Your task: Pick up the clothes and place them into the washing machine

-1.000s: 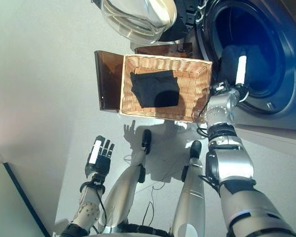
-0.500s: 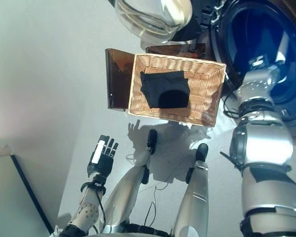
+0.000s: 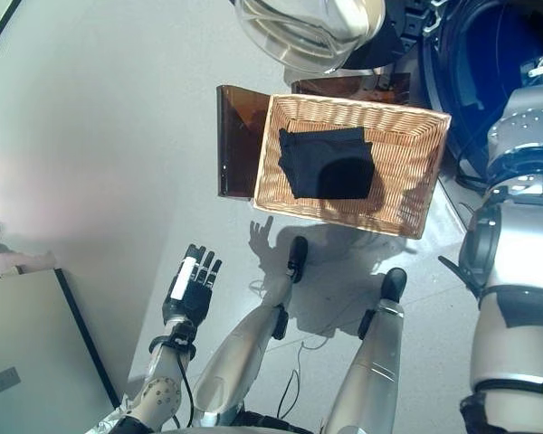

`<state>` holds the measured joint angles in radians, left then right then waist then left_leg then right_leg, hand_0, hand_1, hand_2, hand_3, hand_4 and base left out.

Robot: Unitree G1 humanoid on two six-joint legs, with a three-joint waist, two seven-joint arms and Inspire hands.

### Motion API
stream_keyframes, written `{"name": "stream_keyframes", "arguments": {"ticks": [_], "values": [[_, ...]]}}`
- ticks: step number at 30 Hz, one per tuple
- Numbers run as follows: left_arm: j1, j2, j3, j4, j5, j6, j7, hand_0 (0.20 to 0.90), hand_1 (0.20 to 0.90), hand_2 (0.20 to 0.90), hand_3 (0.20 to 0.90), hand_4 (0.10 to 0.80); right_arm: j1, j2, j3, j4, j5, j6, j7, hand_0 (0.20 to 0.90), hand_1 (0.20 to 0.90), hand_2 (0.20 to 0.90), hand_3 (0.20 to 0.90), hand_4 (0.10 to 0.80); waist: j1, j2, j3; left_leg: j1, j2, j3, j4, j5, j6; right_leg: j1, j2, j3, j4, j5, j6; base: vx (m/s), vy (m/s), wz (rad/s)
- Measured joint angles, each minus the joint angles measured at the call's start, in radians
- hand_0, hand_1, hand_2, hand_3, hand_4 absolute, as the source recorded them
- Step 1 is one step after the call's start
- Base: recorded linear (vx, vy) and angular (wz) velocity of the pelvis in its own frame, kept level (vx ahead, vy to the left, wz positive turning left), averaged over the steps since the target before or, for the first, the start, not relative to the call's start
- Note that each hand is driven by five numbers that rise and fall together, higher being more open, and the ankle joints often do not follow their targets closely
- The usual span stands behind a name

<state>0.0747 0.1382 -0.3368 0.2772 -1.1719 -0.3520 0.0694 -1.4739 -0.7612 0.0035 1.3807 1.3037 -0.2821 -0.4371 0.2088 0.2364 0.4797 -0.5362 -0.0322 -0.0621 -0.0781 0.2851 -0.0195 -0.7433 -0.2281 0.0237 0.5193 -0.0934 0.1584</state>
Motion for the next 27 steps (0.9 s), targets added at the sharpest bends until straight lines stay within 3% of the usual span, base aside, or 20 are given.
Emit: {"name": "stream_keyframes", "arguments": {"ticks": [27], "values": [[-0.004,0.0,0.011,-0.005,0.0,0.0,0.017,0.9,0.9,0.9,0.9,0.8,0.009,0.024,-0.046,0.028,0.001,0.021,-0.022,0.9,0.9,0.9,0.9,0.8,0.0,0.005,-0.004,0.042,0.0,0.013,0.003,0.002,0.002,0.042,0.0,0.005,-0.004,0.002,0.001,-0.003,0.001,0.0]]}}
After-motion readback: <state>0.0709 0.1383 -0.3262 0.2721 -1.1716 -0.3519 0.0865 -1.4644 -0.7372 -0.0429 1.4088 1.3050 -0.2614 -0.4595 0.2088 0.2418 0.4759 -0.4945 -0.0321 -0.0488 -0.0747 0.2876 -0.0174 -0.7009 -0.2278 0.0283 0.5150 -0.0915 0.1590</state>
